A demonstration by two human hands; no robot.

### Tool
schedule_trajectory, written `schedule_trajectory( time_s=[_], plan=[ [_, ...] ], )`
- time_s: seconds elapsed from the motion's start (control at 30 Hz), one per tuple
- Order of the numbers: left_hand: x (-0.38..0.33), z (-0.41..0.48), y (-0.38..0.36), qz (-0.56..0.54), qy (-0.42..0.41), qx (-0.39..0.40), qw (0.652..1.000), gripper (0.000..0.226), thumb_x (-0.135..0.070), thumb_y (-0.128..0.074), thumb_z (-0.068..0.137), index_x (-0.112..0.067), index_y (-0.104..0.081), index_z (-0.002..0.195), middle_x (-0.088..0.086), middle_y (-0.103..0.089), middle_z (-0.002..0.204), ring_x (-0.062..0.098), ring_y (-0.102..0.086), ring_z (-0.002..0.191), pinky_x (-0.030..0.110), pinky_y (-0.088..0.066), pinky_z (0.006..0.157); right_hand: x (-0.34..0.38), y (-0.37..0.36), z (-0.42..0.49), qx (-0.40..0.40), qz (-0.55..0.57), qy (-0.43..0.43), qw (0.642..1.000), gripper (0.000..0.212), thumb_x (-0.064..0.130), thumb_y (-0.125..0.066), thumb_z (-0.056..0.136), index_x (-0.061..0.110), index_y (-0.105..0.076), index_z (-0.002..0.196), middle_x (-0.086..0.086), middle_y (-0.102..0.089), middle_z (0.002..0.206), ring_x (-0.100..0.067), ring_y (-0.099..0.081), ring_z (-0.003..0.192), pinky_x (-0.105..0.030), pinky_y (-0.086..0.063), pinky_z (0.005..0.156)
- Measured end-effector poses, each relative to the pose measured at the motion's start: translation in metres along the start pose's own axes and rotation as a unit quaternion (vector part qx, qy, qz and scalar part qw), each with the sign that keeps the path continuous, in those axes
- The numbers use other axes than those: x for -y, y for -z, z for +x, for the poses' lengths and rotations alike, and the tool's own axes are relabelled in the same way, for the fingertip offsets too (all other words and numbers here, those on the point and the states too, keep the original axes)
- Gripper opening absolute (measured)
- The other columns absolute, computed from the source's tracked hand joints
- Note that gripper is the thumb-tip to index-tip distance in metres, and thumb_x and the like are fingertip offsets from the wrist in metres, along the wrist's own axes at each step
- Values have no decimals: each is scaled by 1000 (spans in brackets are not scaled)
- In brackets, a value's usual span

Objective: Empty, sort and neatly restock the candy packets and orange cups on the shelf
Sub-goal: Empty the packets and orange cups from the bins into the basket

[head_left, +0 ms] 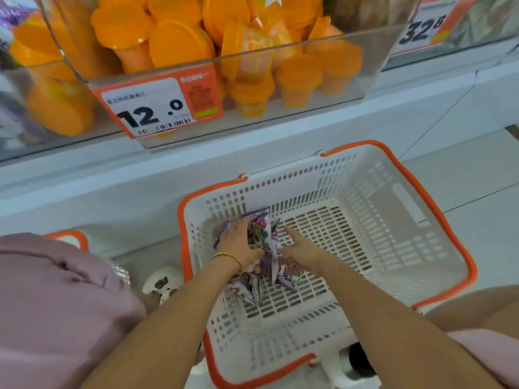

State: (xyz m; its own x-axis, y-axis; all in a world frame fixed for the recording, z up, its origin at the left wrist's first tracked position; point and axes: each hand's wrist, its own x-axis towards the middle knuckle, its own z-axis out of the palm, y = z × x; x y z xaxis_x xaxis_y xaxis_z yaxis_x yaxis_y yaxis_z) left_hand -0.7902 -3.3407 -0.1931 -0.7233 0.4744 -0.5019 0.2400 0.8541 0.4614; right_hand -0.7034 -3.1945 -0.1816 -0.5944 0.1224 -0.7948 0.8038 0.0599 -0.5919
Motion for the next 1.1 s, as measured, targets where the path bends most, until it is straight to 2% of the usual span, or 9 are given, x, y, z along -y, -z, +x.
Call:
schedule_trajectory(
  time_s=[0.1,0.33,0.43,0.57,0.7,0.8,0.97,1.03,1.1],
  plan=[
    [-10,-10,26,-54,-16,-90,994,51,-24,-62,86,-15,-45,133,9,-50,132,28,-48,122,43,-40,103,8,7,-10,-41,-99,-5,994,60,6,-42,98,19,-17,152,-16,-58,114,-28,-65,88,-37,-55,69],
    [-101,-81,124,-81,-200,-223,951,19,-27,-55,93,-22,-65,108,-3,-69,98,13,-63,82,32,-52,79,115,49,-134,-131,20,204,970,20,19,-52,98,5,-60,110,-14,-67,94,-25,-68,71,-37,-60,61],
    [-131,-115,189,-68,-292,-369,880,19,-34,-59,88,-21,-69,99,-11,-65,77,2,-54,64,18,-46,61,175,66,-204,-172,29,356,918,17,18,-51,98,7,-63,102,-11,-68,84,-20,-68,65,-32,-57,56],
    [-140,-106,270,-91,-296,-457,833,21,-28,-56,88,-16,-63,104,-9,-59,85,15,-57,72,34,-50,67,256,85,-211,-265,-15,451,852,10,10,-51,96,10,-60,99,-7,-64,78,-22,-65,65,-40,-58,61],
    [-133,-55,330,-36,-206,-402,891,38,-23,-61,89,-9,-54,123,14,-56,119,25,-53,107,34,-38,95,335,97,-150,-345,-142,463,804,29,18,-55,93,8,-56,120,-12,-63,109,-27,-60,102,-43,-49,90],
    [-130,-22,346,85,-121,-326,934,59,-44,-53,91,-16,-38,141,19,-38,142,34,-30,134,39,-23,109,389,92,-103,-389,-235,399,797,48,35,-53,95,-2,-50,126,-19,-56,127,-31,-50,121,-34,-37,93],
    [-119,-3,335,195,-25,-217,956,63,-61,-24,93,-32,-15,149,9,-3,158,29,-1,145,46,-5,116,425,83,-62,-395,-184,380,816,32,39,-60,91,8,-65,83,-16,-63,95,-29,-60,99,-30,-36,68],
    [-118,-3,335,191,-30,-222,956,63,-61,-23,94,-32,-16,149,8,-2,159,28,0,145,46,-3,116,419,88,-71,-396,-74,419,813,23,30,-64,89,9,-63,81,-15,-57,82,-27,-57,83,-23,-34,64],
    [-115,-1,337,176,-40,-226,957,61,-60,-25,94,-31,-21,148,10,-8,158,30,-4,145,46,-6,116,399,94,-100,-353,72,458,812,17,22,-64,89,9,-60,79,-11,-57,77,-28,-63,77,-31,-49,66]
  ],
)
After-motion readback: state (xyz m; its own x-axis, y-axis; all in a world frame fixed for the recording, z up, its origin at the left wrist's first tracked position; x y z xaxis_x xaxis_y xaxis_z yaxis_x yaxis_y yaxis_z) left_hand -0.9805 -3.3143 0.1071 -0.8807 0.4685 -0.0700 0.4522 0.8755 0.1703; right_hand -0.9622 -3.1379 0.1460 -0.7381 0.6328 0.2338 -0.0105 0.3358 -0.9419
